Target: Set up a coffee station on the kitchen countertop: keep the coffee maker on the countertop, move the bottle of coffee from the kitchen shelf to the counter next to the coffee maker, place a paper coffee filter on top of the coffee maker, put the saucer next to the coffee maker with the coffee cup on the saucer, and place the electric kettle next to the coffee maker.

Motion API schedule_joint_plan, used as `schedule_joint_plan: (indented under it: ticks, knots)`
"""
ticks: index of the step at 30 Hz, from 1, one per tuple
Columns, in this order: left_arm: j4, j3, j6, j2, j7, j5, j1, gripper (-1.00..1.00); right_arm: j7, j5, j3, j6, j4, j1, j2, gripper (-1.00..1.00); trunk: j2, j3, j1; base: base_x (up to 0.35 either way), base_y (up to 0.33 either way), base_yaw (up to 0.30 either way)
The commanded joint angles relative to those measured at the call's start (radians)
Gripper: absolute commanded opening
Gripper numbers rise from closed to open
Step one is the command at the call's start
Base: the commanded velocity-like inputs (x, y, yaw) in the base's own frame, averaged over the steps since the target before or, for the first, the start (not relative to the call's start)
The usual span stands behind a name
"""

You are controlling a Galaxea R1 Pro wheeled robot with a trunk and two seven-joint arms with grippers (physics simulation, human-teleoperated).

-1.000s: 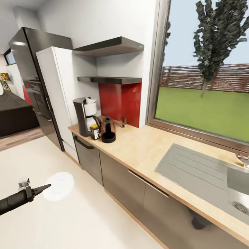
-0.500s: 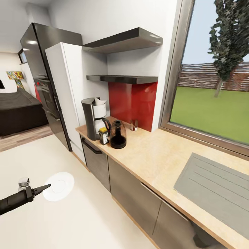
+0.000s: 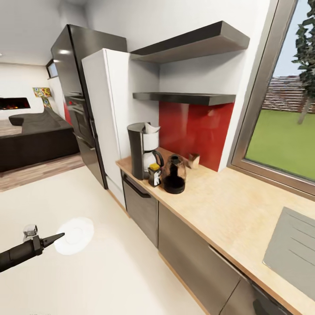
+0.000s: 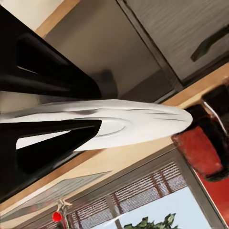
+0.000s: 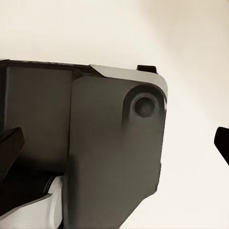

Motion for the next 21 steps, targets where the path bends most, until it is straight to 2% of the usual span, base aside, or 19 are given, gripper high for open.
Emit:
schedule_joint_plan:
  ticks: [1, 11, 21]
  knots:
    - [0.000, 0.000, 0.008, 0.000, 0.000, 0.002, -0.001, -1.00, 0.002, 0.008, -0.009, -0.003, 0.000, -0.001, 0.000, 1.00, -0.002, -0.003, 0.001, 0.109, 0.297, 0.191]
    - [0.000, 0.000, 0.008, 0.000, 0.000, 0.002, -0.001, -1.00, 0.002, 0.008, -0.009, -0.002, 0.000, -0.001, 0.000, 1.00, -0.002, -0.014, 0.001, 0.122, 0.314, 0.183]
    - [0.000, 0.000, 0.006, 0.000, 0.000, 0.002, -0.001, -1.00, 0.002, 0.011, -0.007, -0.004, 0.000, -0.001, 0.000, 1.00, -0.002, -0.014, 0.001, 0.189, 0.308, 0.015]
